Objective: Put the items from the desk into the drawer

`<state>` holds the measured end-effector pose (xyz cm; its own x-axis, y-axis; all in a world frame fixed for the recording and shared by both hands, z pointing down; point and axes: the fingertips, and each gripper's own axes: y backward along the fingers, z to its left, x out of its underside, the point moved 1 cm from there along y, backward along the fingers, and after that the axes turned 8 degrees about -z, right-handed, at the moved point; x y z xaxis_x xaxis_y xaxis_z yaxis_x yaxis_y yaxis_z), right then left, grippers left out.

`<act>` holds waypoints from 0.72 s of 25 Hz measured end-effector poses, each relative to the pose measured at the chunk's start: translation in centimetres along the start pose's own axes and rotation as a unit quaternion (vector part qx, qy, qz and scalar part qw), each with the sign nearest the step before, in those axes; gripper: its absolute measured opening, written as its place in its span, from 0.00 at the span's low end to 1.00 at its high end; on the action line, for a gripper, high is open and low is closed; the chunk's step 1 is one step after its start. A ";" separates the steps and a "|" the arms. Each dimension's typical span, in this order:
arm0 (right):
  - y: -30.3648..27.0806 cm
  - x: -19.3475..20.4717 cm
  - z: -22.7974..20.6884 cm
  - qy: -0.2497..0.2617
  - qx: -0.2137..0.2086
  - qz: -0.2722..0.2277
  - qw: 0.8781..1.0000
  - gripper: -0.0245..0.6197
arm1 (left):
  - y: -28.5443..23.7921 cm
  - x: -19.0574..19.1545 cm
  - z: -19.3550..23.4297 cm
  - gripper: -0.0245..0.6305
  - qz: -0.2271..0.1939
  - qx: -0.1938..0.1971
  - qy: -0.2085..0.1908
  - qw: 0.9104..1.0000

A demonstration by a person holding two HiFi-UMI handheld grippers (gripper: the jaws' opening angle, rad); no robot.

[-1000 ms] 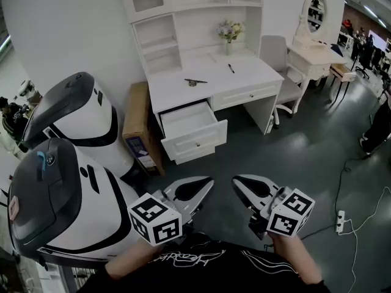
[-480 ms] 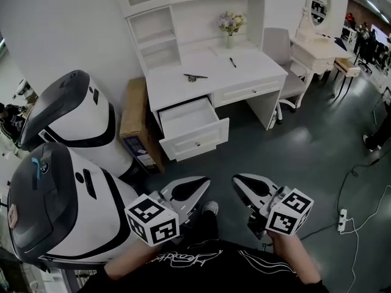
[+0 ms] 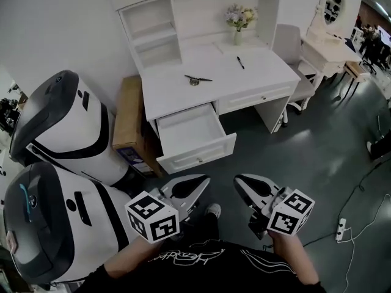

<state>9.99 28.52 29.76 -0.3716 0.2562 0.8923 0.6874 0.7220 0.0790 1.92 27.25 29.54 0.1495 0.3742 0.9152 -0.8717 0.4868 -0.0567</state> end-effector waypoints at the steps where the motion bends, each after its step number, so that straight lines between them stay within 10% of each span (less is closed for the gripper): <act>1: -1.1 -0.4 -1.2 -0.002 0.003 0.002 1.000 0.05 | -1.0 -0.6 1.3 0.05 0.003 0.002 0.004 1.000; 18: -17.4 -5.1 -17.2 0.058 0.030 0.065 0.996 0.05 | -10.9 -7.3 22.5 0.05 -0.013 -0.034 0.010 0.999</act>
<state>10.68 3.63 31.52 -0.2048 0.2777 0.9386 0.6859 0.7248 -0.0647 -0.21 1.43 32.44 0.1814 0.3758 0.9088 -0.8336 0.5490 -0.0607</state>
